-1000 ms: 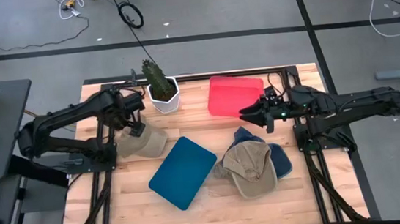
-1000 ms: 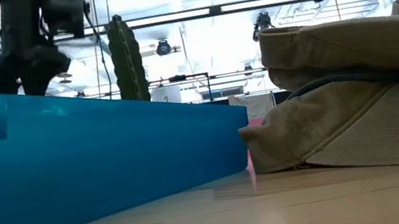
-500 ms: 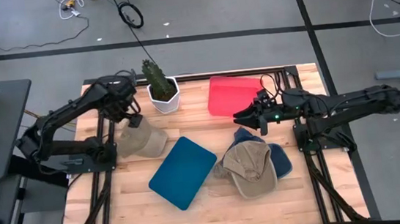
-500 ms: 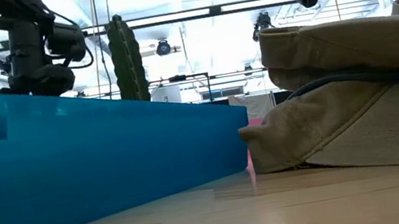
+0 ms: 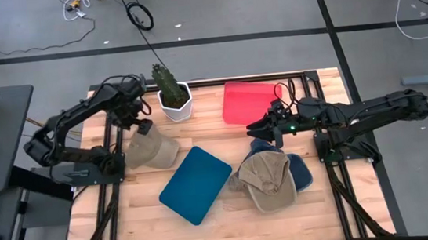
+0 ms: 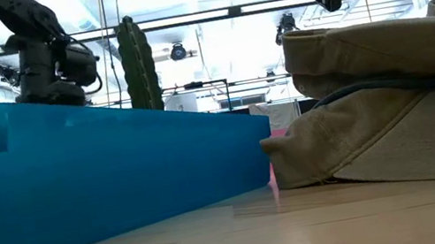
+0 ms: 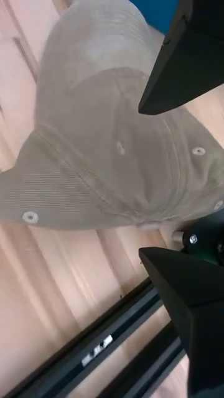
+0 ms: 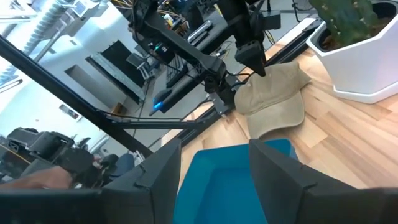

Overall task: Pick & Place hat
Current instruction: Put the brown cap into the blue bin

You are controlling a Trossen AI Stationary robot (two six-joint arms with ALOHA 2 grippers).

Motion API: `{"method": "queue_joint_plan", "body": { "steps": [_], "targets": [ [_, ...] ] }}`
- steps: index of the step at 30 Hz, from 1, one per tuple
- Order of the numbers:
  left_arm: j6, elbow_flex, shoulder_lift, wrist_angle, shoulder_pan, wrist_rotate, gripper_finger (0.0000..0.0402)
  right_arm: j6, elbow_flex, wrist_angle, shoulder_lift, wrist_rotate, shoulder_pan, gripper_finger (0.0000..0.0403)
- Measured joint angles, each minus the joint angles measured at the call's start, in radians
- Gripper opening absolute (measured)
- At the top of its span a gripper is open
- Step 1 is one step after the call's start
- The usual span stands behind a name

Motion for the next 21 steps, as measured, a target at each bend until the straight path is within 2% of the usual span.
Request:
{"method": "queue_joint_plan", "body": {
  "steps": [9,14,18,21],
  "targets": [
    [0.000,-0.187,0.018,0.112,-0.001,0.067,0.0369,0.003,0.000,0.000,0.000,0.000,0.000,0.0192],
    [0.008,-0.217,0.017,0.128,-0.001,0.104,0.0364,0.003,0.000,0.000,0.000,0.000,0.000,0.0192],
    [0.012,-0.217,-0.001,0.130,-0.001,0.144,0.0333,0.006,0.000,0.000,0.000,0.000,0.000,0.0192],
    [0.011,-0.216,-0.017,0.130,-0.001,0.163,0.0292,0.007,0.000,0.000,0.000,0.000,0.000,0.0192]
  ]
}}
